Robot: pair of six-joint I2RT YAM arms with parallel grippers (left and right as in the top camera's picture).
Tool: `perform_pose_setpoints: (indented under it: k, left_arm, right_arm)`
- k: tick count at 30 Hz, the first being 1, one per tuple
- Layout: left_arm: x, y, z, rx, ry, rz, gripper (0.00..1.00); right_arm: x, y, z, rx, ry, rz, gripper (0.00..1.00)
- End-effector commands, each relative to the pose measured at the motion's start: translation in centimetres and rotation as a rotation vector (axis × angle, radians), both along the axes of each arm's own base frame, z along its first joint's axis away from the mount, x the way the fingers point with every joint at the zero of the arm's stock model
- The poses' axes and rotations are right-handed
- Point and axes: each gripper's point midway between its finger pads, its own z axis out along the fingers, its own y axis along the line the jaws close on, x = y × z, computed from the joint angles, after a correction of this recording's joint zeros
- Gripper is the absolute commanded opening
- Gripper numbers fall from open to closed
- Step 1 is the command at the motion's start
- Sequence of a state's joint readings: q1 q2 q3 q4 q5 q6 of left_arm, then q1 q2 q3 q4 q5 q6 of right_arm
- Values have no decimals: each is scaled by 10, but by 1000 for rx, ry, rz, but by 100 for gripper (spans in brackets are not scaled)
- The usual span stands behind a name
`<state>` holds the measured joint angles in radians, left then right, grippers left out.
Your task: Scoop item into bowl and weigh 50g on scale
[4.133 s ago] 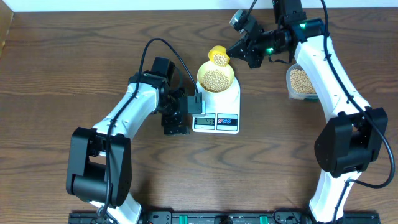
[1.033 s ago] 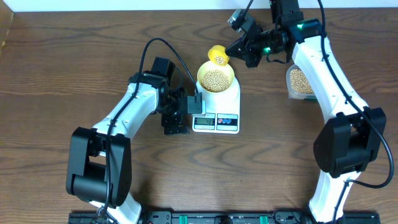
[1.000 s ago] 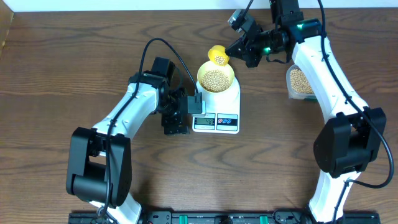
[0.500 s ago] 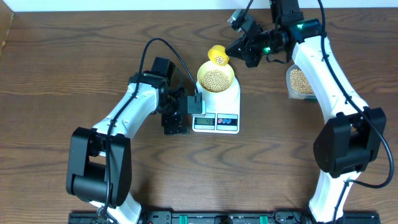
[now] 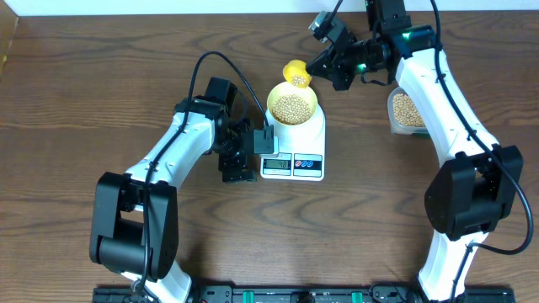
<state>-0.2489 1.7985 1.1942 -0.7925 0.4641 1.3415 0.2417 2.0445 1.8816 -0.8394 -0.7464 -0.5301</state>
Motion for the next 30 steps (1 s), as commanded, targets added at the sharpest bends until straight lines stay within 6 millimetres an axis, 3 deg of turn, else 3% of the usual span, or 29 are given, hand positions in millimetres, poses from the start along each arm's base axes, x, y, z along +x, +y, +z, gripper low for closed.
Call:
perform_pose_setpoints:
  k: [1,30]
  left_arm:
    - [-3,2,3,4,-5,2,98]
    - [-3,2,3,4,-5,3,98]
  right_arm:
    - [1,2,10,13,-10,-18,1]
    - [1,1,9,13,3,-29,1]
